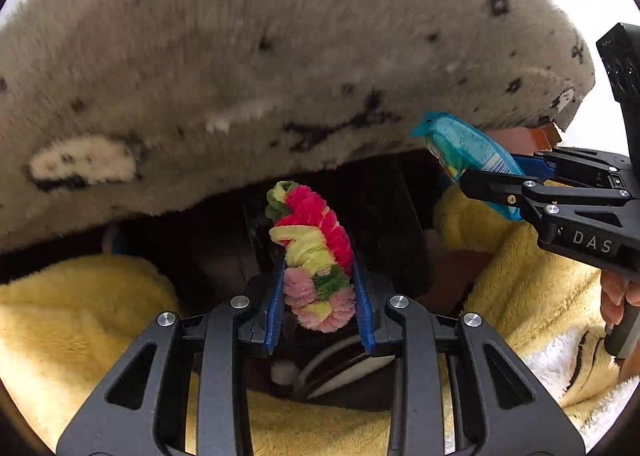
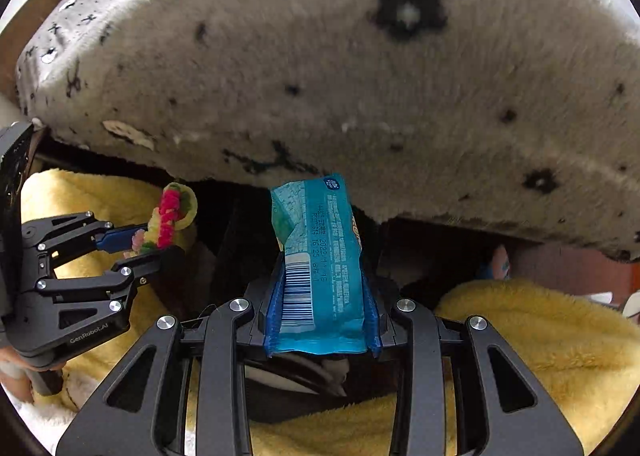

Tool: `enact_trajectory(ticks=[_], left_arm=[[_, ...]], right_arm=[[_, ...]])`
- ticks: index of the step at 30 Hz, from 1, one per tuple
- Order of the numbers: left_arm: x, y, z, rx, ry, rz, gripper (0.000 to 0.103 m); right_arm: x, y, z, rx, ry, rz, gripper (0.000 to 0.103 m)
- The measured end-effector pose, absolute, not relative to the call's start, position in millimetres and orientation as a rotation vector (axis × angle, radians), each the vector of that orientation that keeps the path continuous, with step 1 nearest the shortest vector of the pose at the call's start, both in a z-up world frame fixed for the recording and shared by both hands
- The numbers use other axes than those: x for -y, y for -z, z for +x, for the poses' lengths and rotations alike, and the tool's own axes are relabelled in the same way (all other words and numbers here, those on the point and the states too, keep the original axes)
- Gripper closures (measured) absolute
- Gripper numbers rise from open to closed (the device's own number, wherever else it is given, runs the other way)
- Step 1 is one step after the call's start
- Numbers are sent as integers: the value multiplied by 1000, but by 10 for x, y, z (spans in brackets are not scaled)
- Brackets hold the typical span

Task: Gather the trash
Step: 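Lower both tools below the bed edge and release toy and wipe pack into the bin, then raise both open tools back toward the remaining items on the bed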

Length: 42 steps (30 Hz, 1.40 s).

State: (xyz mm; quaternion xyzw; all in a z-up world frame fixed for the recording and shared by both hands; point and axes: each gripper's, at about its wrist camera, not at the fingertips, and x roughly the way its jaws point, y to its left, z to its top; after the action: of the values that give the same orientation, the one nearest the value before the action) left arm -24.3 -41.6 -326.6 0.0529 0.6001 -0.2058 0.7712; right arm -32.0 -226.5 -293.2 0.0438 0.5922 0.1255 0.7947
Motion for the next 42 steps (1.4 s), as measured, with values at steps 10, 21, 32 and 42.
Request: enact_trajectory(ticks=[10, 21, 32, 42], left_arm=[[424, 3584, -118, -1402, 473, 103, 73], [404, 3428, -97, -1367, 467, 121, 41], [158, 2789, -74, -1194, 393, 98, 18], [-40, 2023, 77, -991, 336, 119, 16]], right_arm=[[2224, 3205, -217, -1359, -277, 132, 68], [2212, 3091, -155, -1330, -263, 138, 52], [2465, 2438, -221, -1157, -146, 129, 9], [2609, 1832, -132, -977, -122, 83, 9]])
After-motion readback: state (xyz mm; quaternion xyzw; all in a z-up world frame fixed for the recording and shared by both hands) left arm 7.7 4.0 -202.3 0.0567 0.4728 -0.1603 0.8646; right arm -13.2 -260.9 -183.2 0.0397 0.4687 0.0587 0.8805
